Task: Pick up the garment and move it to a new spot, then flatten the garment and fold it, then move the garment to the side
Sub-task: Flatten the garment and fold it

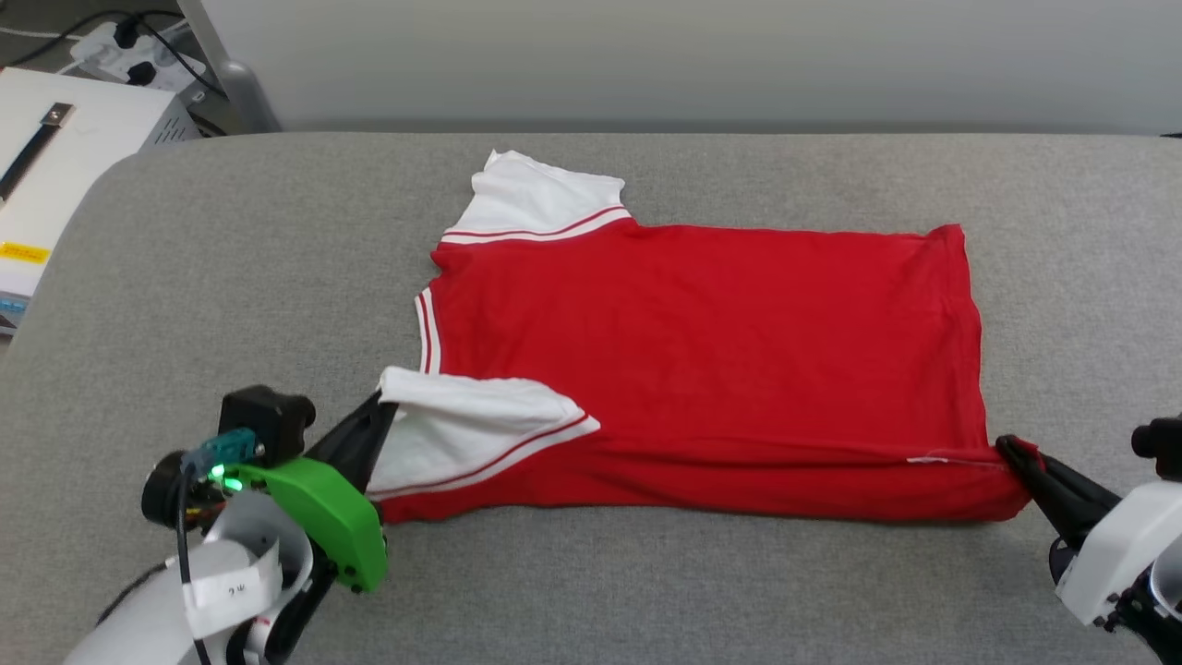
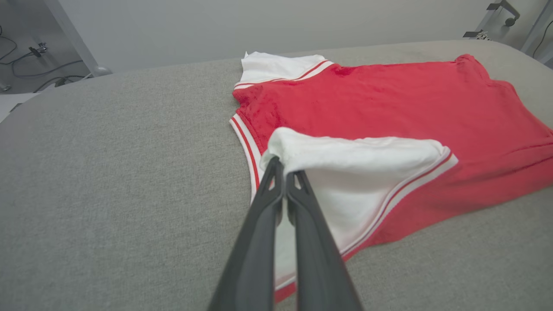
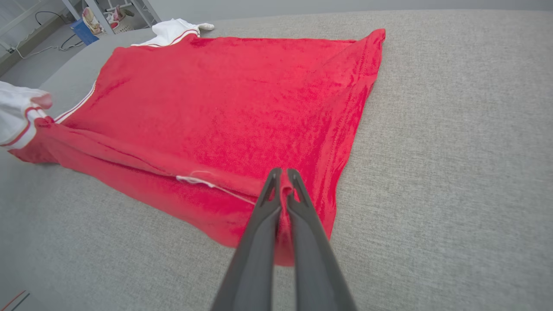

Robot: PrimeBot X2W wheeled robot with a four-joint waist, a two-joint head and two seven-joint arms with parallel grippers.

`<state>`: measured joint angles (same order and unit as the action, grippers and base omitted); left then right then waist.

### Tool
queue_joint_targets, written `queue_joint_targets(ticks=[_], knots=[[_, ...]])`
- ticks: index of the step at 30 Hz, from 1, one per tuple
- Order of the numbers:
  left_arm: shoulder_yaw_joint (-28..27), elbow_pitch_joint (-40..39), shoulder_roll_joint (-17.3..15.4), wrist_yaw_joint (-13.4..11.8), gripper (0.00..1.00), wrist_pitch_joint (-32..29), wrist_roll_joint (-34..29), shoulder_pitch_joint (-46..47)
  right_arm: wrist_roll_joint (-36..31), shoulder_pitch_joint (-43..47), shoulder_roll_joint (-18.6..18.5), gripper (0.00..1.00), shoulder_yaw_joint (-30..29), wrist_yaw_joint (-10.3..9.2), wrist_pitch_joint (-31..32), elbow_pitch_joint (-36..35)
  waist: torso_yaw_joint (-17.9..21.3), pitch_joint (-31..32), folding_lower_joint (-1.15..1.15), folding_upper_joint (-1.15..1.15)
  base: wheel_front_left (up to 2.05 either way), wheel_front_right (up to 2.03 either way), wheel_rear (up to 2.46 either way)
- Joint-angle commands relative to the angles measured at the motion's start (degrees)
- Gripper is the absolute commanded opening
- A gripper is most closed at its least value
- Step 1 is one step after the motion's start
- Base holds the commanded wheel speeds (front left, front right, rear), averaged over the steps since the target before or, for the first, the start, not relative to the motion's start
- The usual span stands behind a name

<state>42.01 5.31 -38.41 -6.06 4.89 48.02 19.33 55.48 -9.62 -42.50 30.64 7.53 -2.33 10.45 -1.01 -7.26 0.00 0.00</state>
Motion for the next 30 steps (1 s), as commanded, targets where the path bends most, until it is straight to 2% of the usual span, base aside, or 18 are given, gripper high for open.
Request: queue_joint_targets(ticks=[1,8,14,19,26,27,28,29,30], knots=[[-0.3,1.6,0.6,1.0,0.0,-0.1,-0.8,2.9,-0.8,-1.8,0.7,0.0,-0.9,-0.04,0.7,-0.2,1.1,-2.6,0.0,0.0,0.0,0.0,0.0],[-0.2,10.3,3.6,4.4,0.0,-0.2,-1.7,11.1,-4.9,-8.4,3.4,0.0,-1.6,-0.04,4.8,1.9,2.6,-8.0,0.0,0.0,0.0,0.0,0.0],[1.0,19.7,6.0,6.8,0.0,0.5,-2.7,14.8,-7.3,-14.5,6.4,0.0,-0.4,-0.04,5.1,7.1,3.1,-11.5,0.0,0.0,0.0,0.0,0.0],[2.5,27.0,8.8,9.1,0.0,0.9,-2.7,15.8,-8.8,-17.0,7.5,0.0,3.4,-0.04,4.9,11.5,2.7,-12.7,0.0,0.0,0.0,0.0,0.0],[3.8,34.1,11.5,11.2,0.0,3.3,-2.4,16.4,-6.9,-17.8,8.1,0.0,6.5,-0.04,2.4,15.0,2.3,-11.9,0.0,0.0,0.0,0.0,0.0],[3.7,34.6,11.7,11.4,0.2,3.6,-2.2,16.4,-6.6,-17.9,7.9,0.0,6.7,-0.04,1.9,15.1,2.2,-11.5,0.0,0.0,0.0,0.0,0.0],[3.7,35.1,11.8,11.5,0.88,4.2,-2.3,16.6,-6.0,-17.9,7.9,0.12,6.7,-0.04,1.2,15.2,2.1,-11.1,0.0,0.0,0.0,0.0,0.0],[3.7,35.3,11.8,11.5,1.0,4.8,-2.4,16.7,-5.7,-17.8,7.8,0.47,6.6,-0.04,0.6,15.2,2.0,-10.6,0.0,0.0,0.0,0.0,0.0],[3.6,35.4,11.8,11.7,1.0,5.3,-2.4,16.9,-5.5,-17.8,7.5,1.0,6.6,-0.04,-0.3,15.0,1.9,-10.1,0.0,0.0,0.0,0.0,0.0]])
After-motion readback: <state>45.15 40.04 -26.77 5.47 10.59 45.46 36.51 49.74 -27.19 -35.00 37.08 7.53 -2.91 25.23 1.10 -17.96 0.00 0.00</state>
